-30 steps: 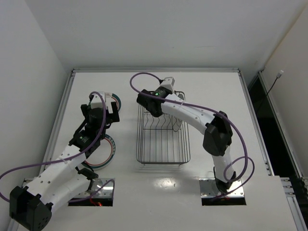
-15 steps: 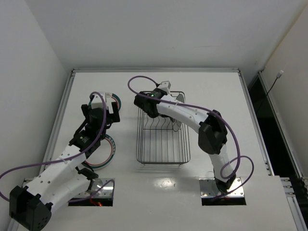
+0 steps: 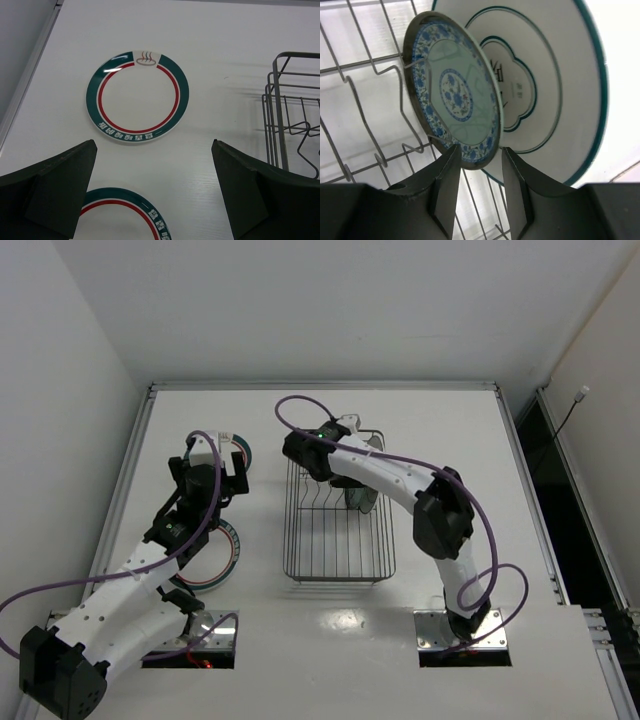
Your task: Load the plates into the dish rack
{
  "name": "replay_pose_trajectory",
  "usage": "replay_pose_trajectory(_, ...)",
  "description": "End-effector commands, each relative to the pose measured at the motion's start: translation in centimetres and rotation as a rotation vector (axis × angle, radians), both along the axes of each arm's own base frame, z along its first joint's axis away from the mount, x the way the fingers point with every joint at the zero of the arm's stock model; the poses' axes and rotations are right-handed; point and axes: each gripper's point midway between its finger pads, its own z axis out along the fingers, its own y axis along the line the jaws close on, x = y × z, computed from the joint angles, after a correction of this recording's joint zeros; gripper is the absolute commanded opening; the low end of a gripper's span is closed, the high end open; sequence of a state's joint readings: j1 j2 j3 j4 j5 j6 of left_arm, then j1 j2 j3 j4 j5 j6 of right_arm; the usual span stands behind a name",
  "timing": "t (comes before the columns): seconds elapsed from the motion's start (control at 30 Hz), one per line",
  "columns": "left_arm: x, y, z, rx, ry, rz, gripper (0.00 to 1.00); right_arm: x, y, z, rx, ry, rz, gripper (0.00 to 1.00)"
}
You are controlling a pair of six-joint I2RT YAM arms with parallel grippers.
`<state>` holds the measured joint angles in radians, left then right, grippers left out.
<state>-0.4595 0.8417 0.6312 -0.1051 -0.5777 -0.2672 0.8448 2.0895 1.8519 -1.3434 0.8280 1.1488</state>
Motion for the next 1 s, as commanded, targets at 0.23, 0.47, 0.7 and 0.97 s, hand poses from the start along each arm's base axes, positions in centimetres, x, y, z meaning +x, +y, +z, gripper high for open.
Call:
replay_pose_trajectory(0.23,0.9,1.9,-0.8,-0.010,0.048,0.123,1.00,-2.2,3.3,10.8,0.226,-0.131,0.329,0.32)
replay_pose_trajectory(0.47,5.0,8.2,-1.4,-0.324,0.075,0.301,1.00,-7.2,8.4,8.6,0.525,-0.171,0.592,0.36)
replay_pose_trajectory(0.7,7.4,11.4,-7.7,-0.615,0.231,0.278,1.00,-9.5,7.5,5.5,0.483,-0.141,0.658,0.35)
replay_pose_trajectory(0.97,9.9,13.0,-13.6,-0.684,0.332,0.301,0.90,-9.9,5.9,6.7,0.549,-0.242,0.655,0.35)
